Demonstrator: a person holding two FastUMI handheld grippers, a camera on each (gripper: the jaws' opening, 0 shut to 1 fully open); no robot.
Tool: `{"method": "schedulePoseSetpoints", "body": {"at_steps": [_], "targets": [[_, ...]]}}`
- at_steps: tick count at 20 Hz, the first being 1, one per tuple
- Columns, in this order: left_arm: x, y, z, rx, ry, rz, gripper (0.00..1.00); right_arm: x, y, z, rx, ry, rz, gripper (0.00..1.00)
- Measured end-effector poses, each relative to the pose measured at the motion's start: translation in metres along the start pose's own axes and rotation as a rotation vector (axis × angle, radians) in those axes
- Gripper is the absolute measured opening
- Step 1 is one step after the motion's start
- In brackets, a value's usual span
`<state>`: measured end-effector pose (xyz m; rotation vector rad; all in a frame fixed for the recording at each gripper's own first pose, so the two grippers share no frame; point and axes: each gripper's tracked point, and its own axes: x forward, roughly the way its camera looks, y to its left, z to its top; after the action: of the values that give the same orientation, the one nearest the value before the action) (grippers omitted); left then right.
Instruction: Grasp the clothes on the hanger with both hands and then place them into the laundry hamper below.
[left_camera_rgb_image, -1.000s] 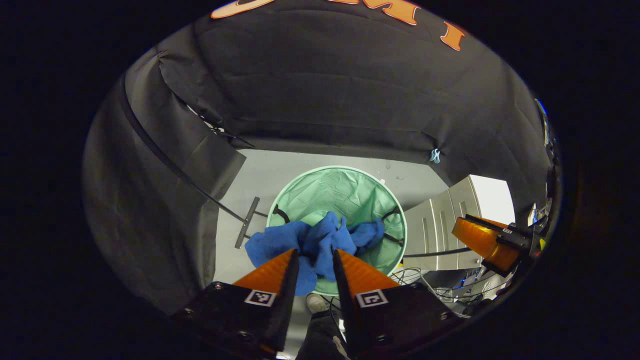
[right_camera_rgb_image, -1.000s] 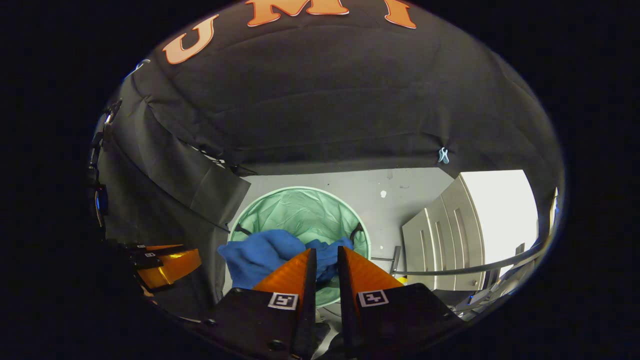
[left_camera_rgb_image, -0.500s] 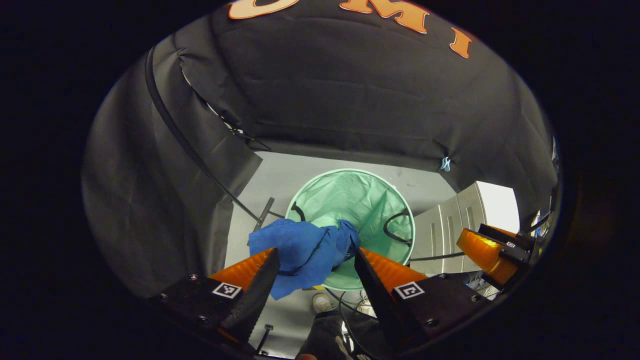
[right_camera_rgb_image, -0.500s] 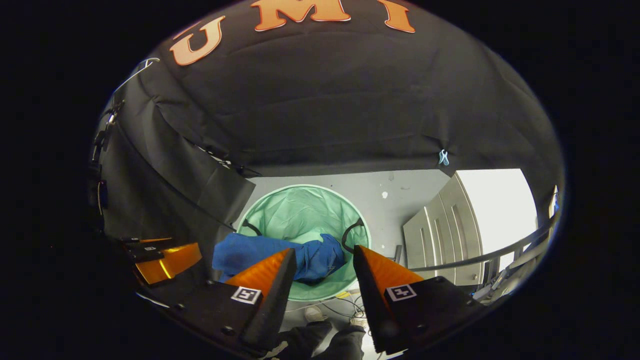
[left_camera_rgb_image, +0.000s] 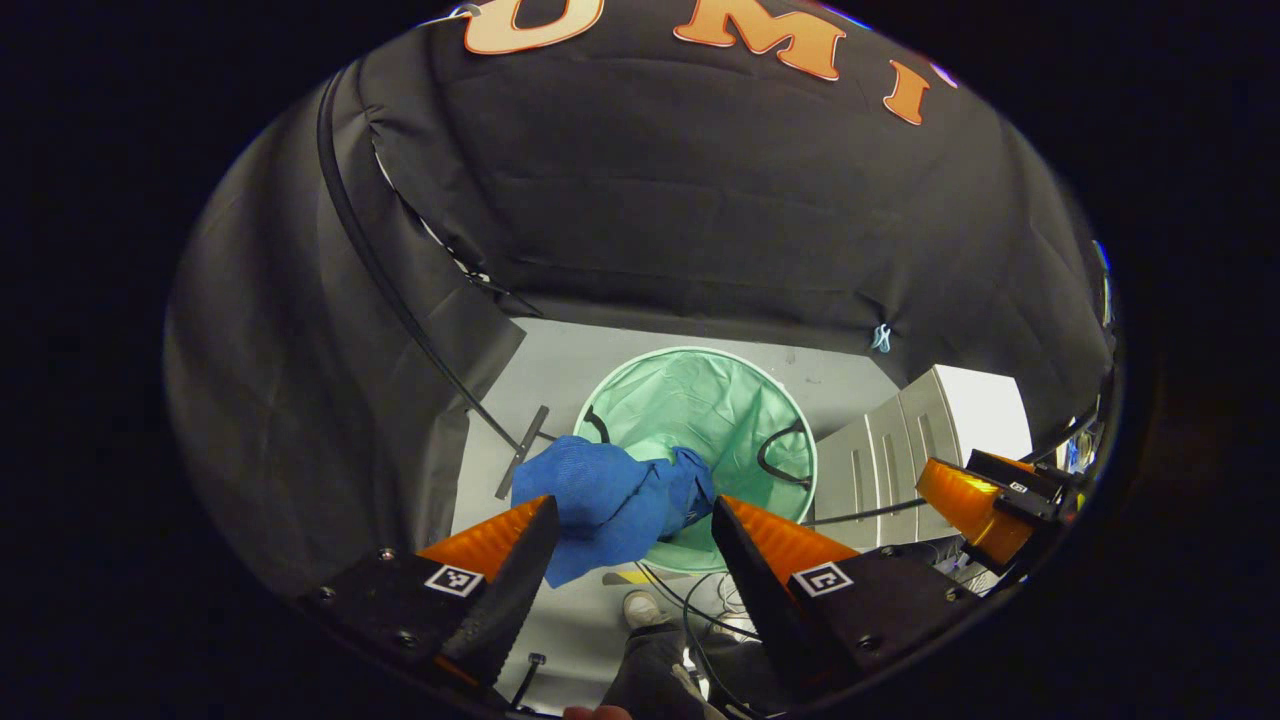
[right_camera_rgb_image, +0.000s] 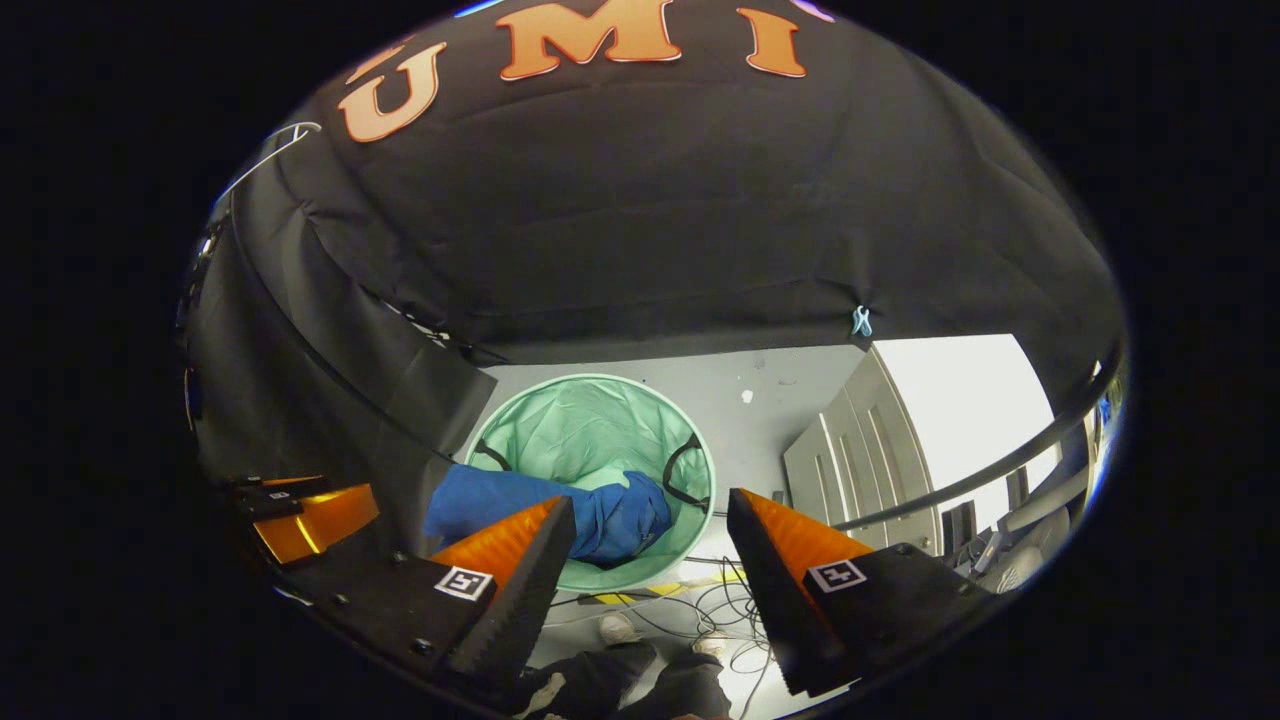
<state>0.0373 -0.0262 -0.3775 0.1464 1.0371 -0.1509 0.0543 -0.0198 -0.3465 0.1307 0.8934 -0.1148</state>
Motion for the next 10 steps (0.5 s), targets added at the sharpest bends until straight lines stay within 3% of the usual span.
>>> {"method": "schedulePoseSetpoints", "body": {"at_steps": [10], "targets": [[-0.067, -0.049, 0.003, 0.001, -0.094, -0.005, 0.98, -0.085, -0.053, 0.012, 0.000, -0.115, -0.020, 0.99]]}}
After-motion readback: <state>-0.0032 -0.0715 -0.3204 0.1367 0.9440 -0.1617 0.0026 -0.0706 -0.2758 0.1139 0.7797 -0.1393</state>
